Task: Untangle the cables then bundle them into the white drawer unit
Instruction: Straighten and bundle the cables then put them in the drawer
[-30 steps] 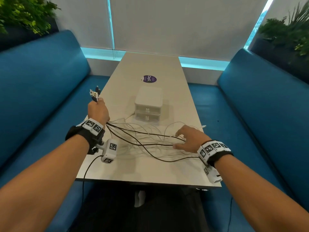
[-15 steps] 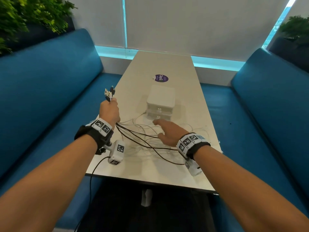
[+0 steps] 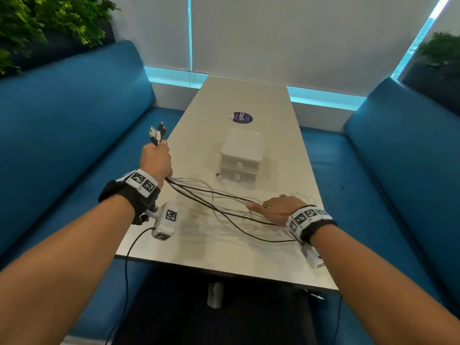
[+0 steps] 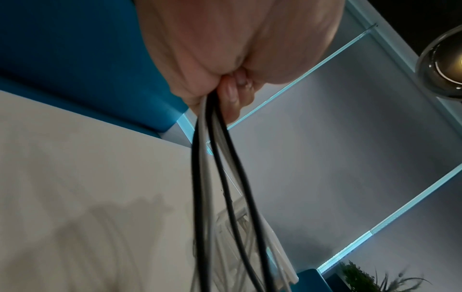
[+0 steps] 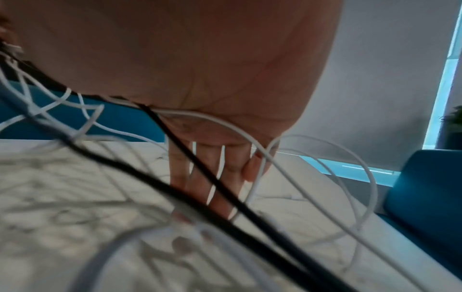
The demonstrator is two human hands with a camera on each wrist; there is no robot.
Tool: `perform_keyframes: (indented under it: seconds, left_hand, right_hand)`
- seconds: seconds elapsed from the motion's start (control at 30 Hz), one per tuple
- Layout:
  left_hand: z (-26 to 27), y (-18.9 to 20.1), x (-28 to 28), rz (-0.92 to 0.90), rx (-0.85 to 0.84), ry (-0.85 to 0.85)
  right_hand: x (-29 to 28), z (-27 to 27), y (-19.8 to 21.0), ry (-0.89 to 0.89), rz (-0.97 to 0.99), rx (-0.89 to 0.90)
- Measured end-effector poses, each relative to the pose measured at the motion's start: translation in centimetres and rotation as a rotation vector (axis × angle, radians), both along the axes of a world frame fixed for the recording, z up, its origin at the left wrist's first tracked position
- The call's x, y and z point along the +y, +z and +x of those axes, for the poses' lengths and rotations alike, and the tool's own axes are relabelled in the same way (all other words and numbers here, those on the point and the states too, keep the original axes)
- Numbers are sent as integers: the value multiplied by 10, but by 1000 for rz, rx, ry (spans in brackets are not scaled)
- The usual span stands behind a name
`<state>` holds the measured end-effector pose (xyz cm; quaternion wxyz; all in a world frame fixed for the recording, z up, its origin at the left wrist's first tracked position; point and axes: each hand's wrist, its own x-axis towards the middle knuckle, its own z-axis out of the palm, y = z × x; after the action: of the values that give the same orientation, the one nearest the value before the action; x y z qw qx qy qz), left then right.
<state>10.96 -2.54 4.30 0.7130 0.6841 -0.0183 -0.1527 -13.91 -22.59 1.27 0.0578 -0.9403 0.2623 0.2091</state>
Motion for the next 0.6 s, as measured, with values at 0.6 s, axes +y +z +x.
perform_keyframes:
  seconds: [0.6]
  left_hand:
    - [3, -5, -29, 13, 42, 76]
  right_hand:
    - [-54, -57, -11, -233, -347, 117]
